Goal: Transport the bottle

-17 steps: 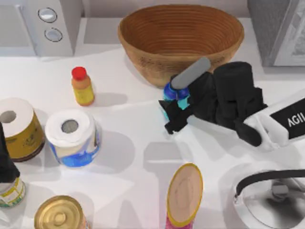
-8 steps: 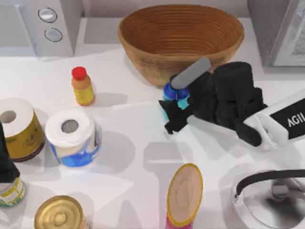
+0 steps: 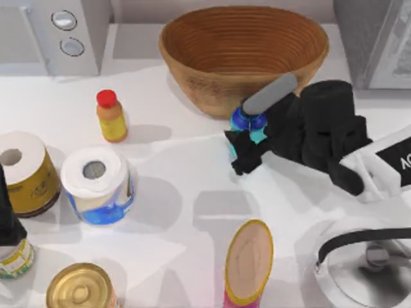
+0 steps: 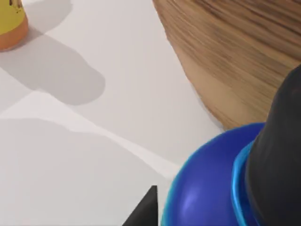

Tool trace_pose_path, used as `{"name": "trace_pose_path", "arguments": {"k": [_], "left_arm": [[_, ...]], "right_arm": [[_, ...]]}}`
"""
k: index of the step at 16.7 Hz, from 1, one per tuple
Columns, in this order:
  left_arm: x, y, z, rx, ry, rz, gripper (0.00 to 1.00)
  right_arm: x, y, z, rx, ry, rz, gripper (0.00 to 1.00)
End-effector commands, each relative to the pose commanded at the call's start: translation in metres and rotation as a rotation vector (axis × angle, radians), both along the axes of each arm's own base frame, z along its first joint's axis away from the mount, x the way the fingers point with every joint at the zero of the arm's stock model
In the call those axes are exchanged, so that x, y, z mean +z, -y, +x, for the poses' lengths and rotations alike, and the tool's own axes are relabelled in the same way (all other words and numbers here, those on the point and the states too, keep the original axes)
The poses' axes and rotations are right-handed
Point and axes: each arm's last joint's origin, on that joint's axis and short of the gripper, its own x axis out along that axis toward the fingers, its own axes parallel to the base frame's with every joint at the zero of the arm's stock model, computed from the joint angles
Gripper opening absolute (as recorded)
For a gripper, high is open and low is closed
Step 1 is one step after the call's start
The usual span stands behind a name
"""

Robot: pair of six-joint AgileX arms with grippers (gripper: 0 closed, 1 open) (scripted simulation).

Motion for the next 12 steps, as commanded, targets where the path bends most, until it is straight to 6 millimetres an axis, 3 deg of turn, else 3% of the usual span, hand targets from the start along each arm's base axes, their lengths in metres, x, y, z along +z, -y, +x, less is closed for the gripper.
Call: {"name": "trace_pose_path", "arguments": {"k": [3, 8, 10, 12], "left_arm": [[0.000, 0.000, 0.000, 0.000, 0.000, 0.000, 1.00], [0.000, 0.000, 0.000, 0.000, 0.000, 0.000, 1.00], [0.000, 0.000, 0.000, 0.000, 0.000, 0.000, 1.00], [0.000, 0.000, 0.000, 0.000, 0.000, 0.000, 1.00]], "right_arm": [[0.015, 0.052, -0.005, -0.158, -0.008, -0.003, 0.00], [0.046, 0.167, -0.042, -0.525, 0.016, 0.026, 0.00], [0.047, 0.196, -0.065, -0.651, 0.013, 0.025, 0.00], [0.045, 0.210, -0.080, -0.727, -0.003, 0.034, 0.00]]}}
